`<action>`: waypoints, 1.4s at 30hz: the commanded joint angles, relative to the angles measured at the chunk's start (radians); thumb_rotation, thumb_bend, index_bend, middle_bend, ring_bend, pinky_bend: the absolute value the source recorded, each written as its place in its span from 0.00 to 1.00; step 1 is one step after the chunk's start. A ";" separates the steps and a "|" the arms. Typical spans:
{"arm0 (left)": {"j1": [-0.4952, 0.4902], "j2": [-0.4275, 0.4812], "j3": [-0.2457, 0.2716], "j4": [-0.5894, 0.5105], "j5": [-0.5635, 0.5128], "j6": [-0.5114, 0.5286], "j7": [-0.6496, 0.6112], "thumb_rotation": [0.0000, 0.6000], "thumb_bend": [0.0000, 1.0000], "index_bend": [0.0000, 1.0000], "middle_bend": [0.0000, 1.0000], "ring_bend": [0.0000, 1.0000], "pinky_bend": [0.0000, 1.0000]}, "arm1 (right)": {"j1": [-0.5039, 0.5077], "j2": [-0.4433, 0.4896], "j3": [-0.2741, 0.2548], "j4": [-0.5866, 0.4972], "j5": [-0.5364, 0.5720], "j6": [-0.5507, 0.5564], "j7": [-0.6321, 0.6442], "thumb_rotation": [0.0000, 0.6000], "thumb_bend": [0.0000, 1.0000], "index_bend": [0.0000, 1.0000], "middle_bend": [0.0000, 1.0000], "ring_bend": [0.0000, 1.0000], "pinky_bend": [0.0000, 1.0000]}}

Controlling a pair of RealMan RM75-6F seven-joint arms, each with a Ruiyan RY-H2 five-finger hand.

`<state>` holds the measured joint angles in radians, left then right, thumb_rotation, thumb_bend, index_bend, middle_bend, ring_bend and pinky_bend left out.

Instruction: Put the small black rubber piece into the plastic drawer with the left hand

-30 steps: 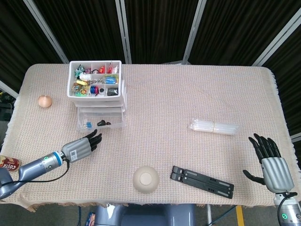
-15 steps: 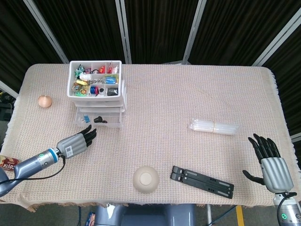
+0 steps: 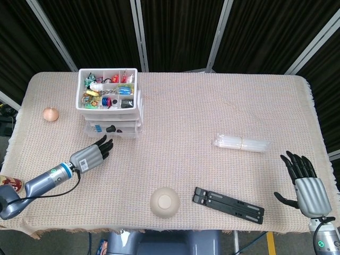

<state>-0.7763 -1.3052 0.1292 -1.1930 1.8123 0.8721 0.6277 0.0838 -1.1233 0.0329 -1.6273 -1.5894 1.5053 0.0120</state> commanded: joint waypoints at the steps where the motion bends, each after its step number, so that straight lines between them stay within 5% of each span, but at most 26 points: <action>1: 0.005 -0.014 -0.016 0.014 -0.023 -0.005 0.008 1.00 0.32 0.24 0.08 0.01 0.10 | 0.000 0.001 0.000 -0.001 0.001 -0.001 0.001 1.00 0.06 0.06 0.00 0.00 0.00; 31: 0.003 -0.084 -0.069 0.103 -0.135 -0.036 0.024 1.00 0.32 0.23 0.08 0.01 0.10 | -0.001 0.006 0.000 -0.005 0.008 -0.006 0.005 1.00 0.06 0.06 0.00 0.00 0.00; 42: 0.179 0.065 -0.052 -0.168 -0.113 0.318 -0.068 1.00 0.27 0.22 0.08 0.02 0.10 | -0.002 0.006 0.003 -0.005 0.011 -0.002 0.005 1.00 0.06 0.06 0.00 0.00 0.00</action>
<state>-0.6759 -1.2954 0.0741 -1.2718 1.7005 1.0680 0.6016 0.0816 -1.1177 0.0355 -1.6325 -1.5785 1.5030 0.0171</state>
